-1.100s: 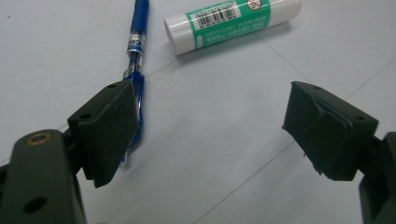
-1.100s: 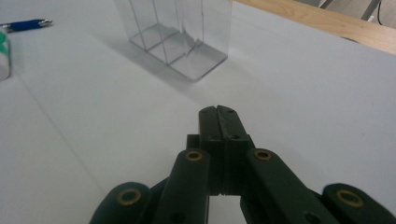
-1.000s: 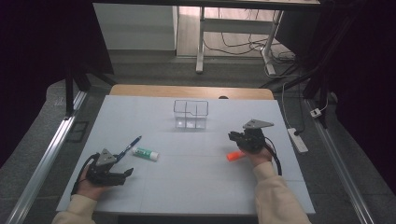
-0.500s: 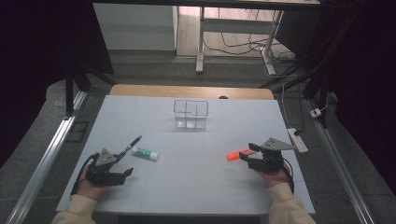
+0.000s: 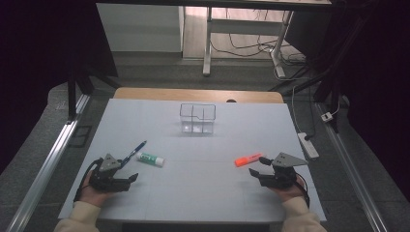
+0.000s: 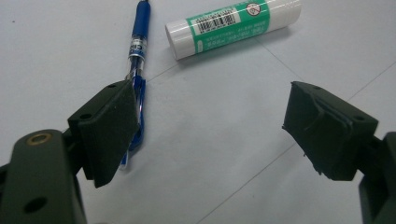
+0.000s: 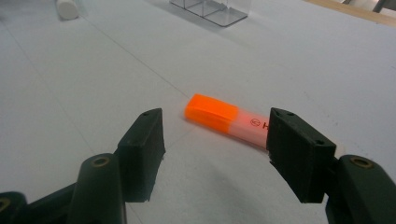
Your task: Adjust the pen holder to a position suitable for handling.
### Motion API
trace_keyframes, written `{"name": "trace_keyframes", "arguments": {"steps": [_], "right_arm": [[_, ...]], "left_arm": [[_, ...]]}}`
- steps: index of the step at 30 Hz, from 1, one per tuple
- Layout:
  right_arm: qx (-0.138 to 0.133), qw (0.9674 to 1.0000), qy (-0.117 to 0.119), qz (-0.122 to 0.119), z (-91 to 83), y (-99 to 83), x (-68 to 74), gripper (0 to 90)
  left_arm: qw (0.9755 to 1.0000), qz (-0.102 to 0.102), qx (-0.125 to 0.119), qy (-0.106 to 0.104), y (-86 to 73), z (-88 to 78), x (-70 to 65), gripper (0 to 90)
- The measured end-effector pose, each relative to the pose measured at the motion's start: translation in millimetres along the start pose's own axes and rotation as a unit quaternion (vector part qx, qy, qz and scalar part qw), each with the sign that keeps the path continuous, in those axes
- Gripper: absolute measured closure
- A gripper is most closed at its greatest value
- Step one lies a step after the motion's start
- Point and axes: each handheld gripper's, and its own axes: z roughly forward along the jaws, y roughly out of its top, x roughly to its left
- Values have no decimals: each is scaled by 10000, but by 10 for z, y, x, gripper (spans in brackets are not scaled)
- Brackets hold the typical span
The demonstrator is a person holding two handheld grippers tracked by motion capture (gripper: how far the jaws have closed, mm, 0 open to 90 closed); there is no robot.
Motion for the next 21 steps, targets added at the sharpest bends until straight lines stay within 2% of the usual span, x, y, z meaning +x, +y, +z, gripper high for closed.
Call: {"name": "trace_keyframes", "arguments": {"steps": [21], "right_arm": [[-51, 9998, 98, -149, 27, 15, 24, 368]], "left_arm": [[9999, -66, -54, 82, 4, -44, 36, 174]]}}
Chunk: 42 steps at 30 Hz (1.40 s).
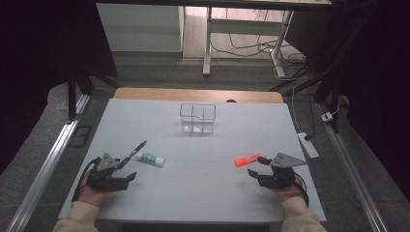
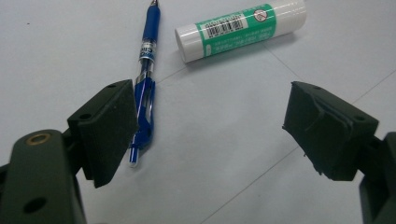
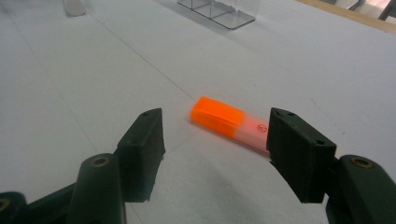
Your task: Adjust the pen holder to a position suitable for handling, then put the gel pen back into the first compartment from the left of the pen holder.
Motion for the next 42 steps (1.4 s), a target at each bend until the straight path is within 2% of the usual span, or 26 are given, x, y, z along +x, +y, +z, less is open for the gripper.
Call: {"name": "trace_keyframes", "arguments": {"steps": [5, 11, 15, 19, 24, 28, 35, 42], "right_arm": [[-22, 10000, -22, -31, -9, -1, 7, 369], [-18, 10000, -58, -14, -27, -4, 6, 369], [-47, 10000, -23, -15, -20, -1, 7, 369], [-50, 10000, -32, -24, -29, -5, 6, 371], [-54, 9999, -65, -55, -38, 2, 11, 371], [-50, 10000, -43, -59, -25, -3, 10, 371], [-31, 10000, -57, -59, -16, -7, 8, 371], [43, 9999, -68, -73, -6, -11, 9, 371]], "left_arm": [[10000, -17, -42, 11, 32, -16, 8, 174], [9999, 70, -21, 98, 76, -50, -14, 174], [9999, 36, -27, 129, 120, -80, -2, 174], [9999, 1, -25, 108, 172, -93, 2, 176], [9999, 58, 51, 101, 268, -103, 16, 178], [9998, 74, 160, 70, 350, -122, 53, 179], [9996, 131, 166, 177, 438, -239, 143, 187], [9993, 68, 285, 252, 526, -214, 267, 203]]}}
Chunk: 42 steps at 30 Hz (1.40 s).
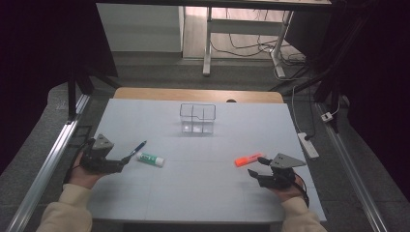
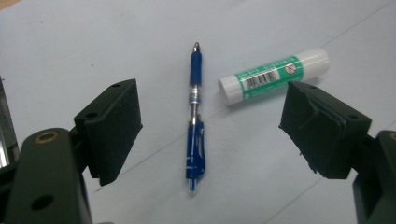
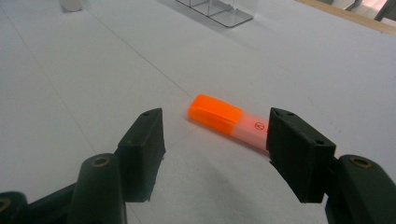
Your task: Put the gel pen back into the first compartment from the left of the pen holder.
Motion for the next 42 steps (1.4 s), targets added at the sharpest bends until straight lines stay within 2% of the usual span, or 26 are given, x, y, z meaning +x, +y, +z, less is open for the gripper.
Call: {"name": "trace_keyframes", "arguments": {"steps": [11, 17, 23, 28, 32, 42], "right_arm": [[38, 10000, 4, -20, 12, -3, 4, 370], [49, 10000, 9, -23, 20, -6, 6, 370], [58, 10000, 11, -15, 20, -8, 0, 369], [82, 10000, 24, -11, 25, -9, 7, 369], [79, 10000, 19, -18, 26, -9, 6, 369], [144, 9999, 25, -27, 39, -15, 5, 370]], "left_arm": [[9991, 86, 403, -22, 319, 208, 102, 230], [9969, 127, 769, -63, 477, 402, 148, 234], [9952, 76, 962, -176, 607, 575, 221, 241], [9922, 155, 1185, -353, 647, 720, 243, 258], [9898, 252, 1338, -419, 664, 810, 257, 271], [9849, 237, 1556, -715, 657, 994, 310, 378]]}}
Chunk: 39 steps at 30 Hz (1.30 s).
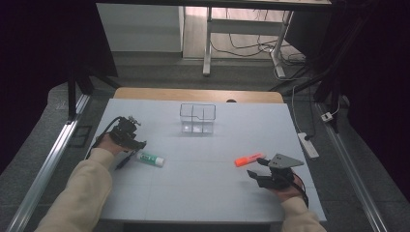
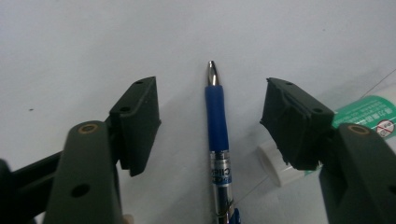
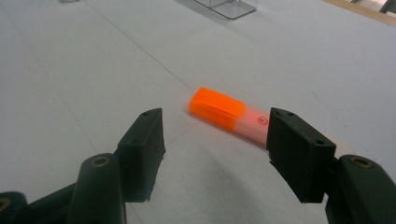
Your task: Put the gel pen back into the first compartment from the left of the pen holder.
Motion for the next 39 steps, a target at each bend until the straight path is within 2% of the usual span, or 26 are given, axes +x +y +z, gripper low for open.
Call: {"name": "trace_keyframes", "arguments": {"steps": [3, 12, 15, 17, 22, 31, 35, 39], "right_arm": [[10, 10000, -4, -3, 2, -2, -2, 370], [11, 10000, -13, -11, 1, -5, -6, 370], [33, 10000, -11, -14, 7, -9, -8, 369], [35, 10000, -12, -14, 8, -9, -8, 370], [18, 10000, -22, -26, 2, -6, -7, 370], [20, 10000, -36, -35, 1, -6, -11, 369], [3, 10000, -64, -21, -5, -6, -8, 370], [11, 10000, -66, -20, -6, -6, -12, 369]], "left_arm": [[9999, 0, 45, -90, 10, 39, 7, 410], [9994, 27, 292, -162, 22, 139, 35, 525], [9992, 37, 333, -205, 21, 153, 35, 606], [9989, 28, 399, -229, 21, 165, 41, 628], [9990, -53, 413, -159, 24, 171, 51, 710], [9990, -54, 452, -9, 40, 173, 15, 792], [9990, 0, 441, 39, 35, 171, 2, 794], [9993, -29, 376, 14, 19, 169, 6, 795]]}}
